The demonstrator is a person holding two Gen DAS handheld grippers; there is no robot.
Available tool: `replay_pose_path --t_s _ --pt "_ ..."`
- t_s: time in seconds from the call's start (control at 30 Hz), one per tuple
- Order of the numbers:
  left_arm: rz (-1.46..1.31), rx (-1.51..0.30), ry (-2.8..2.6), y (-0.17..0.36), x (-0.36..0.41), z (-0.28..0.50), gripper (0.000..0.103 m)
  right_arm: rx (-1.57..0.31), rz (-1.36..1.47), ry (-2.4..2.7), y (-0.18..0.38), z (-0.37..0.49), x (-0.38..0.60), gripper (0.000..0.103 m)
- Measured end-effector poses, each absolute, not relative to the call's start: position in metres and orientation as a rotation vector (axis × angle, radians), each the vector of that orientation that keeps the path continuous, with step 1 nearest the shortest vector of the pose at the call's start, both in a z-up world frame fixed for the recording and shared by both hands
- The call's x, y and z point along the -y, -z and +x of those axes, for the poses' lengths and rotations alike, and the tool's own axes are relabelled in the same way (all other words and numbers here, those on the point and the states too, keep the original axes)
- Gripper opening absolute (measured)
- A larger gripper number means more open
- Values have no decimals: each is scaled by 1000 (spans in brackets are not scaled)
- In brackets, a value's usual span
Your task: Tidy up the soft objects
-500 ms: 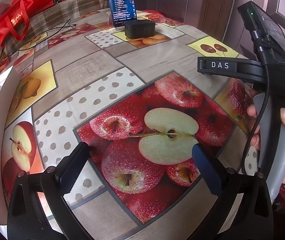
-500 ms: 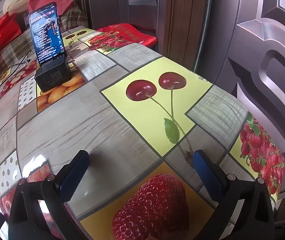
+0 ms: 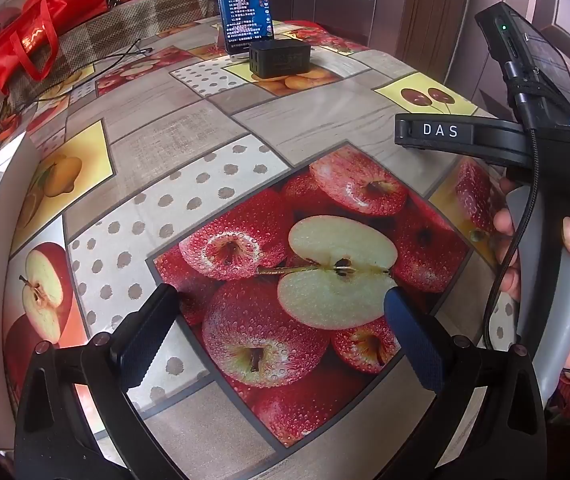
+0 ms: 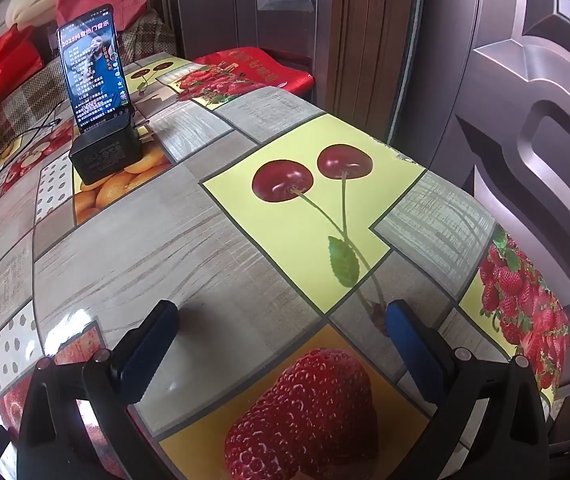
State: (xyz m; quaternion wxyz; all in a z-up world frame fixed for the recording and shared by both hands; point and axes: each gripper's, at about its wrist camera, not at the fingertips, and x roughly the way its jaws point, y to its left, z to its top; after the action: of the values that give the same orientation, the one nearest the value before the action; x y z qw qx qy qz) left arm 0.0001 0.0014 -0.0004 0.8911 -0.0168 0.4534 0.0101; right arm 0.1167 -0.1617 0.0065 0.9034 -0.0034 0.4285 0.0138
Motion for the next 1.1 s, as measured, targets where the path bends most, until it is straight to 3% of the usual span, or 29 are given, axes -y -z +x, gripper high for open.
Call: replay_pose_path --t_s 1.1 --pt "-35 -942 -21 0 -1 -1 103 -885 -7 -31 -8 116 162 103"
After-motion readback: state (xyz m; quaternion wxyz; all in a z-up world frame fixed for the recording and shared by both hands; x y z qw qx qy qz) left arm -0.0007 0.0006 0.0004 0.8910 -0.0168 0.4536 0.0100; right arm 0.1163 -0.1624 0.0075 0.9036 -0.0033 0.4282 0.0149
